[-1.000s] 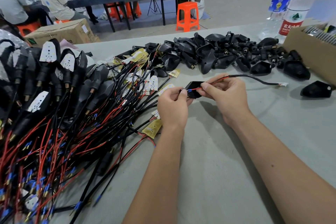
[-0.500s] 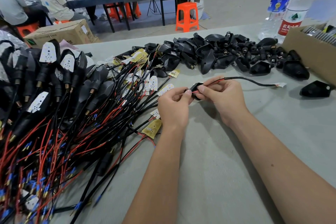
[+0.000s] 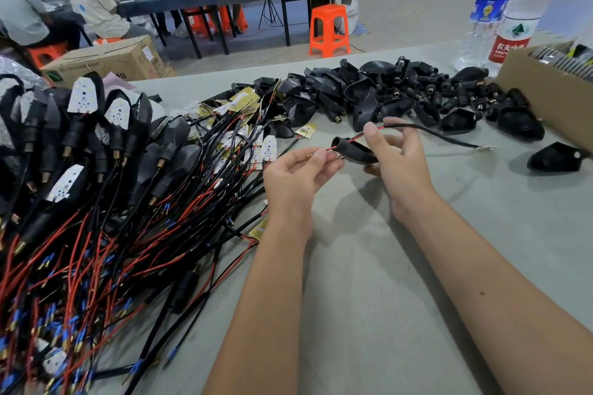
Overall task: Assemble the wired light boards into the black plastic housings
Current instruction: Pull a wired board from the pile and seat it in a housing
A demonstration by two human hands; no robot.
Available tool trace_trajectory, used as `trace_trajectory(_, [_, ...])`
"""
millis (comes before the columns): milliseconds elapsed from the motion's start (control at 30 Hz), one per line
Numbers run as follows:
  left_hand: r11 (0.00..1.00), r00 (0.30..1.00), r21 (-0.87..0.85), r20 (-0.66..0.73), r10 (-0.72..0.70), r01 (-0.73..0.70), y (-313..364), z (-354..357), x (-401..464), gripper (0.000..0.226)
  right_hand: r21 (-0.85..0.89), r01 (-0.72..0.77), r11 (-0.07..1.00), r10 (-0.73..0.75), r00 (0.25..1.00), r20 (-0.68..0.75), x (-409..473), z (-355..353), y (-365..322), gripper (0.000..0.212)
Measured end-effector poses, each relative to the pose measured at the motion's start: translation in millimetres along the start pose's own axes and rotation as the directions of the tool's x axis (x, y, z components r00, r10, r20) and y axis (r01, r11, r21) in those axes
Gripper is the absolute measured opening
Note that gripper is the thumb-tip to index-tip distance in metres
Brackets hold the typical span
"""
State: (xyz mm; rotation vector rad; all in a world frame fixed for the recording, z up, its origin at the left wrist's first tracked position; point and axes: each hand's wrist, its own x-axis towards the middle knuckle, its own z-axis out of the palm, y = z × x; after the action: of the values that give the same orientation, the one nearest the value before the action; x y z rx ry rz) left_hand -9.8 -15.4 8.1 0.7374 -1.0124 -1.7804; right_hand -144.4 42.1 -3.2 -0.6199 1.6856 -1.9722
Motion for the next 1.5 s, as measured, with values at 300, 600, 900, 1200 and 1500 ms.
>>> trace_trajectory(300, [1.000, 1.000, -0.002, -0.015, -0.014, 0.014, 14, -4, -1, 0.003, 0.680, -0.237, 0.694, 0.217, 0.969, 0.116, -1, -5, -10, 0.031])
trace_trajectory(600, [0.982, 0.991, 0.160, -0.075, 0.110, -0.097, 41, -34, 5, 0.011, 0.743, -0.229, 0.629, 0.243, 0.966, 0.091, 9, -15, -8, 0.030])
trace_trajectory(900, [0.954, 0.971, 0.268, -0.152, 0.183, -0.137, 49, -41, 6, 0.011, 0.791, -0.247, 0.560, 0.275, 0.956, 0.104, 13, -20, -14, 0.027])
trace_trajectory(1200, [0.961, 0.919, 0.211, -0.312, 0.242, -0.181, 53, -50, 10, 0.011, 0.763, -0.241, 0.600, 0.252, 0.962, 0.105, 16, -28, -12, 0.057])
trace_trajectory(1500, [0.555, 0.660, 0.825, -0.360, 0.660, -0.105, 59, -50, -1, 0.011, 0.373, -0.099, 0.923, 0.089, 0.995, 0.043, 4, -10, -8, 0.030])
